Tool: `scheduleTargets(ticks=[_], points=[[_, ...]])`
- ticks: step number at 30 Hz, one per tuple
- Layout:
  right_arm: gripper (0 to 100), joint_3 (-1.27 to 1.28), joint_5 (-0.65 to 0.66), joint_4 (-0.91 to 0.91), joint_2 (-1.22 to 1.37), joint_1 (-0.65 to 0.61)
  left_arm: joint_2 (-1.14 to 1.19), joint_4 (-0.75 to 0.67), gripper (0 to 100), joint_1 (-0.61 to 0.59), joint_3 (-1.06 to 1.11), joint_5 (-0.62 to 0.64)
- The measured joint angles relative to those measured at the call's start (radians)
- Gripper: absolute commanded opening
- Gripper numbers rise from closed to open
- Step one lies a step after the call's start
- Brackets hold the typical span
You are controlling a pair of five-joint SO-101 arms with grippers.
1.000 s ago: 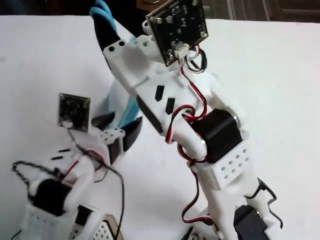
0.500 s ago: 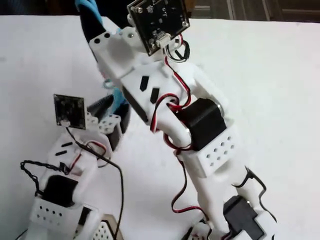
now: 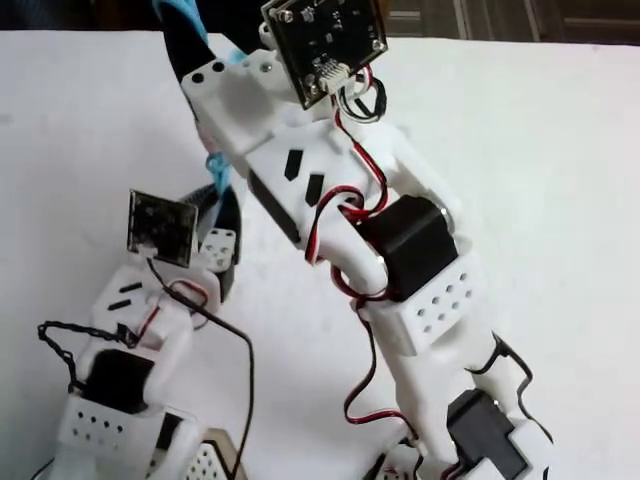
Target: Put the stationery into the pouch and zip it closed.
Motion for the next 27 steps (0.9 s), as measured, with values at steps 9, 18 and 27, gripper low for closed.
scheduleTargets(ticks=[9,18,27], points=[[1.6,0.0,0.0,-0.044,0.087,0.181,-0.012,0.238,2,0.002,-0.118,-0.006],[1.6,0.0,0.0,-0.236,0.262,0.278,-0.026,0.439,2,0.002,-0.292,-0.023],[1.6,-0.118,-0.002,-0.302,0.477,0.35,-0.265,0.571,2,0.063,-0.361,-0.121]])
